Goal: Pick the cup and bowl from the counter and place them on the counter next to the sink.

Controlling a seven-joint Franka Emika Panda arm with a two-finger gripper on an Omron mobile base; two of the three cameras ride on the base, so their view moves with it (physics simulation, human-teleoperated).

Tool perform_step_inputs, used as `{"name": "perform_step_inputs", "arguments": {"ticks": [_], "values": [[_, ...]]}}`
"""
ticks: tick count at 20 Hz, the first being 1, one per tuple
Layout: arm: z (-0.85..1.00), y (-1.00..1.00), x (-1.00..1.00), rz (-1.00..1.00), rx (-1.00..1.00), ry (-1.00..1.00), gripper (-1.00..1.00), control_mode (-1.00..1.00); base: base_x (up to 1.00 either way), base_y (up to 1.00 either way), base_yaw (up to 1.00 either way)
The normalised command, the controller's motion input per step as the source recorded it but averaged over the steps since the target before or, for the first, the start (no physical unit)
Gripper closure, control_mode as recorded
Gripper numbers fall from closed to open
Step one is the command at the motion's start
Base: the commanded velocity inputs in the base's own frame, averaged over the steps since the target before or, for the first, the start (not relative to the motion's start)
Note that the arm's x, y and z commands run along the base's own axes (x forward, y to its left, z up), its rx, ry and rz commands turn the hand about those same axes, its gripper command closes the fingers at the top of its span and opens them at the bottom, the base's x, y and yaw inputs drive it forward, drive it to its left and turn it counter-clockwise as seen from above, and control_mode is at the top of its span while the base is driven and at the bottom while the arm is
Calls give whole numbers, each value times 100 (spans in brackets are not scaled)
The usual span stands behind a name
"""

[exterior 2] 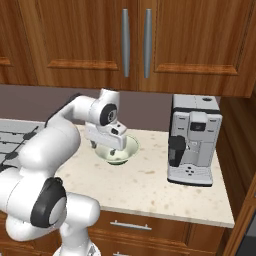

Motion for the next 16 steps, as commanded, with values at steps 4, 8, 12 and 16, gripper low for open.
{"name": "perform_step_inputs", "arguments": {"ticks": [4,8,12,16], "values": [[-27,-28,0,0,0,0,-100,-100,0,0,0],[-6,-49,-1,0,4,-9,-100,-100,0,0,0],[0,-43,-10,0,8,-18,-100,-100,0,0,0],[0,-35,-1,0,5,-11,-100,-100,0,0,0]]}}
